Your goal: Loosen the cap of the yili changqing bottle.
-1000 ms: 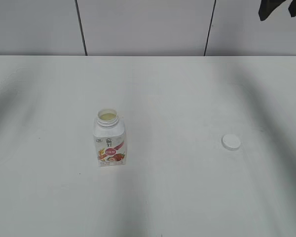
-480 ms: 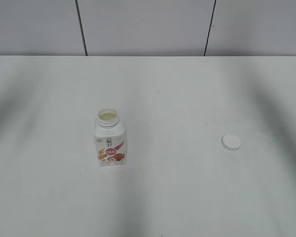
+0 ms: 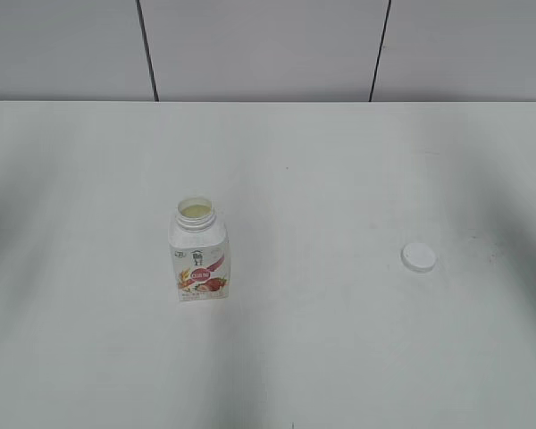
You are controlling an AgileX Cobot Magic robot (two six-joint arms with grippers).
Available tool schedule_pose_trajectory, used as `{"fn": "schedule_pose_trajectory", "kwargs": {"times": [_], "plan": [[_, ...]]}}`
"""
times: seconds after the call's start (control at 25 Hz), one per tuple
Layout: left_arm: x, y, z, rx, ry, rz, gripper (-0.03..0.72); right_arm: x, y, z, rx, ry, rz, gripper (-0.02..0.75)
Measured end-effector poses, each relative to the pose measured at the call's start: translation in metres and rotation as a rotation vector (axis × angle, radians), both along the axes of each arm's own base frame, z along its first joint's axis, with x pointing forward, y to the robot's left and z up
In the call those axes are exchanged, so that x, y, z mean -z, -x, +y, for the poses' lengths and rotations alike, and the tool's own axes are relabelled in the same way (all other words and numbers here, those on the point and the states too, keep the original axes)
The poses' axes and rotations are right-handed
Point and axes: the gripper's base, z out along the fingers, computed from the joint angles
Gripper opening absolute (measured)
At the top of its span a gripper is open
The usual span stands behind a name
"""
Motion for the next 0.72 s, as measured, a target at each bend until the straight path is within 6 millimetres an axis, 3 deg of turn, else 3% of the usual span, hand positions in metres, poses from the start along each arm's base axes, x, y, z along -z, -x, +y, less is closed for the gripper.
{"fn": "schedule_pose_trajectory", "kwargs": {"times": [0.2, 0.56, 0.72], "plan": [[0.005, 0.038, 0.001, 0.000, 0.016, -0.030, 0.481, 0.015, 0.027, -0.002, -0.001, -0.006, 0.037, 0.525], [0.033, 0.108, 0.001, -0.001, 0.063, -0.073, 0.481, 0.054, 0.070, -0.007, -0.001, 0.000, 0.129, 0.524], [0.042, 0.125, 0.002, -0.001, 0.069, -0.093, 0.481, 0.069, 0.087, -0.008, 0.000, -0.012, 0.137, 0.524]]}}
